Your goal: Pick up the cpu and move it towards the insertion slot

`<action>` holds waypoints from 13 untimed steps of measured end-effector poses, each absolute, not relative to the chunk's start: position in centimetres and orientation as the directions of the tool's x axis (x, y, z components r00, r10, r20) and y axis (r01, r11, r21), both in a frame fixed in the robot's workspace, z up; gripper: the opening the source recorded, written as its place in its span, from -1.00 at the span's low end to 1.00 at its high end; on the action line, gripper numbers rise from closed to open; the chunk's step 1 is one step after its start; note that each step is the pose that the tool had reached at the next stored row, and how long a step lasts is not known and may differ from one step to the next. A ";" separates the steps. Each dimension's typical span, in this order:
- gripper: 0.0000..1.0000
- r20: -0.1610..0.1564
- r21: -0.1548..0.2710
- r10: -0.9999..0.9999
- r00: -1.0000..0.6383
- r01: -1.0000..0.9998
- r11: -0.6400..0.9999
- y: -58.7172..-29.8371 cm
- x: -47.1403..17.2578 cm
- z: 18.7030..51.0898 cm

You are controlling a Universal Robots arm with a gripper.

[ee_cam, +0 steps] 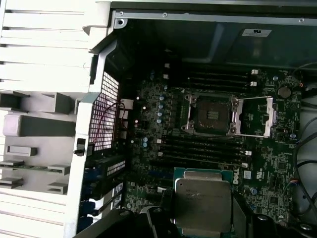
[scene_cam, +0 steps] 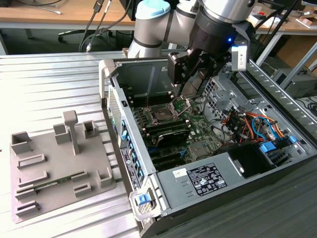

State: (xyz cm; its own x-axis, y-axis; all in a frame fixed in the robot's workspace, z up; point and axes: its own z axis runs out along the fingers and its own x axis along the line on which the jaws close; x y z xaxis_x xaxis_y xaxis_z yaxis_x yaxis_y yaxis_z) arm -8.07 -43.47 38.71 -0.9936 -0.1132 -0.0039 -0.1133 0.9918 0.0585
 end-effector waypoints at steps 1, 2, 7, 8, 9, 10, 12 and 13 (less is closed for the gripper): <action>0.10 -0.004 0.058 -0.113 -0.994 -0.113 0.992 -43.5 -8.0 38.7; 0.10 -0.004 0.058 -0.113 -0.994 -0.113 0.992 -43.5 -7.9 38.7; 0.10 -0.004 0.058 -0.113 -0.994 -0.113 0.992 -43.5 -7.4 38.7; 0.10 -0.004 0.058 -0.113 -0.994 -0.113 0.992 -43.5 -7.3 38.7; 0.10 -0.004 0.058 -0.113 -0.994 -0.113 0.992 -43.5 -7.2 38.7; 0.10 -0.004 0.059 -0.113 -0.994 -0.113 0.992 -43.5 -7.1 38.7; 0.10 -0.004 0.058 -0.113 -0.994 -0.113 0.992 -43.5 -7.0 38.7; 0.10 -0.004 0.058 -0.113 -0.994 -0.113 0.992 -43.5 -6.9 38.7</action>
